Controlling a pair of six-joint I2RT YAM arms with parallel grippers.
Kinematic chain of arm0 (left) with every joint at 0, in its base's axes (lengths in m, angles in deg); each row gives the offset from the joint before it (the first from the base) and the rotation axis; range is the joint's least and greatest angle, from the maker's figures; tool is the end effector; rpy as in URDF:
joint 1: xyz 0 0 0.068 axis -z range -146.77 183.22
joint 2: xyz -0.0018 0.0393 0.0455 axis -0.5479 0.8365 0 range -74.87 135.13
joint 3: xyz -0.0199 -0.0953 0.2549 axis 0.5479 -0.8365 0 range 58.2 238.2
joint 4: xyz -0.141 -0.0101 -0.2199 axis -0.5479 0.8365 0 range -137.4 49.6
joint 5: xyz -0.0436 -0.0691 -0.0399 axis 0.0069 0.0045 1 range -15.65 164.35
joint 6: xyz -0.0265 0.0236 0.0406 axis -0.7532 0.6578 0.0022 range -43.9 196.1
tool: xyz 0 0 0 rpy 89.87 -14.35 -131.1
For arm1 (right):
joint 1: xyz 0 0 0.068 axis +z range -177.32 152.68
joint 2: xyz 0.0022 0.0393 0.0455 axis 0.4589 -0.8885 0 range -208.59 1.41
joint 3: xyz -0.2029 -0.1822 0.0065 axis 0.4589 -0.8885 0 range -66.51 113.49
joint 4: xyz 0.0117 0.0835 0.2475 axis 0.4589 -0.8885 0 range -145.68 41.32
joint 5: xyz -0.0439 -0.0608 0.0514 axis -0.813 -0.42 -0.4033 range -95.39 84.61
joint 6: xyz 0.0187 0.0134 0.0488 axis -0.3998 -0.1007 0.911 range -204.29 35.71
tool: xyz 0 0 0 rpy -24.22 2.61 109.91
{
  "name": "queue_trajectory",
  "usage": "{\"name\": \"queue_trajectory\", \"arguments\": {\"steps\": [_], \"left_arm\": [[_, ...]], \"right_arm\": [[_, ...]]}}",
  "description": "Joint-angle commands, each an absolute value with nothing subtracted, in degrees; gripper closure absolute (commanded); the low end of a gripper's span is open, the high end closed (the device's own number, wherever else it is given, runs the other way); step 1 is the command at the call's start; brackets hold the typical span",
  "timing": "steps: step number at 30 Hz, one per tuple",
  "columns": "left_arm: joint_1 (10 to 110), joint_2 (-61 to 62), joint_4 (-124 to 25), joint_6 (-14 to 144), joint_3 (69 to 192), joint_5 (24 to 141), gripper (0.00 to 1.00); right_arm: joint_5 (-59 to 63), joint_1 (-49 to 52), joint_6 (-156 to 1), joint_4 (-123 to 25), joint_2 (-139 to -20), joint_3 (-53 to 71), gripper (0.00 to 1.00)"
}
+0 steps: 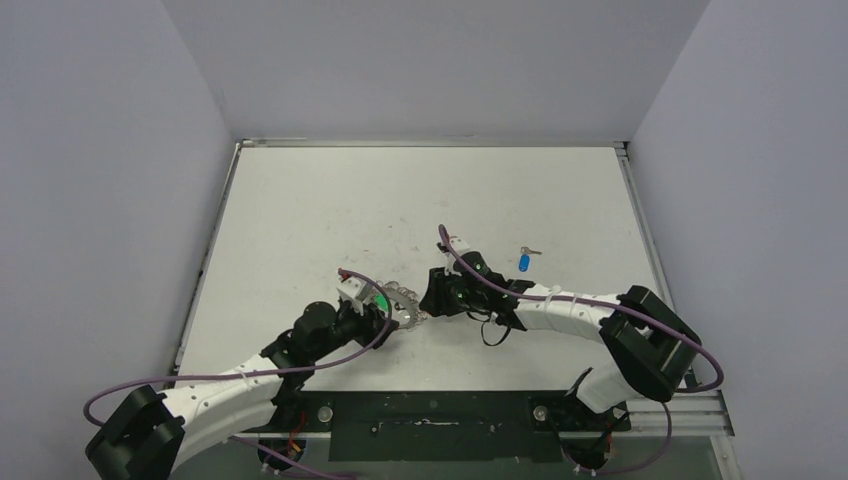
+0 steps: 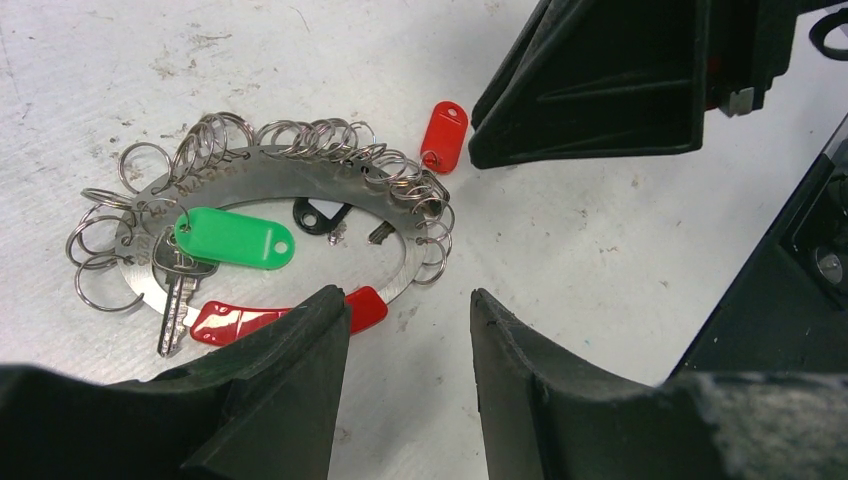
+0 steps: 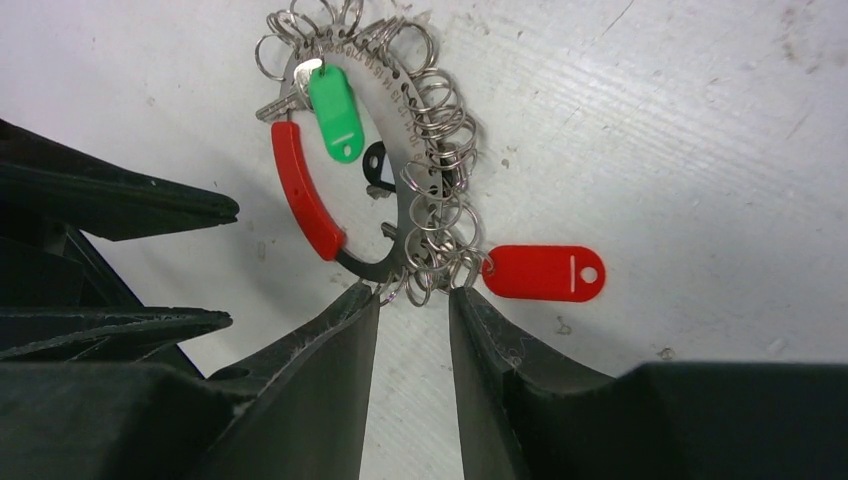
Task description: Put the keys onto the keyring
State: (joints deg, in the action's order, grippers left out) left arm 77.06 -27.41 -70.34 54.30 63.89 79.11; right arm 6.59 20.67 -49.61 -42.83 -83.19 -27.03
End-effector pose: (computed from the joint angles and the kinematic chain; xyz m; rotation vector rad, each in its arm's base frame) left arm 0.1190 -0.1184 0.1543 0.4384 1.9429 -0.8416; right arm 0.1918 0.2241 0.1761 -0.4028 2.4068 0.9552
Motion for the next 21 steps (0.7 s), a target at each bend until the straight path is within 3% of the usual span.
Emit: {"name": "queue_trajectory", "arguments": {"steps": [1, 9, 13, 18, 21], "left_arm": [[77.38, -26.93, -72.8, 54.71, 64.03, 79.18, 0.54], [77.46, -27.41, -72.75, 54.57, 63.8, 78.88, 0.54], [77.57, -27.82, -72.57, 54.5, 63.59, 78.7, 0.54], [77.57, -28.37, -72.12, 54.43, 63.39, 78.59, 0.54], [77.52, -28.77, -72.12, 54.32, 63.15, 78.35, 0.54]], "right_arm": [[10.93, 20.84, -45.73, -36.2, -86.17, -28.78, 0.67], [12.15, 22.11, -44.47, -32.32, -92.27, -27.19, 0.74], [14.51, 22.53, -43.72, -30.03, -94.63, -25.09, 0.83], [15.74, 23.91, -43.57, -30.36, -93.65, -23.25, 0.96], [15.53, 25.0, -45.2, -31.45, -91.44, -22.89, 0.96]]}}
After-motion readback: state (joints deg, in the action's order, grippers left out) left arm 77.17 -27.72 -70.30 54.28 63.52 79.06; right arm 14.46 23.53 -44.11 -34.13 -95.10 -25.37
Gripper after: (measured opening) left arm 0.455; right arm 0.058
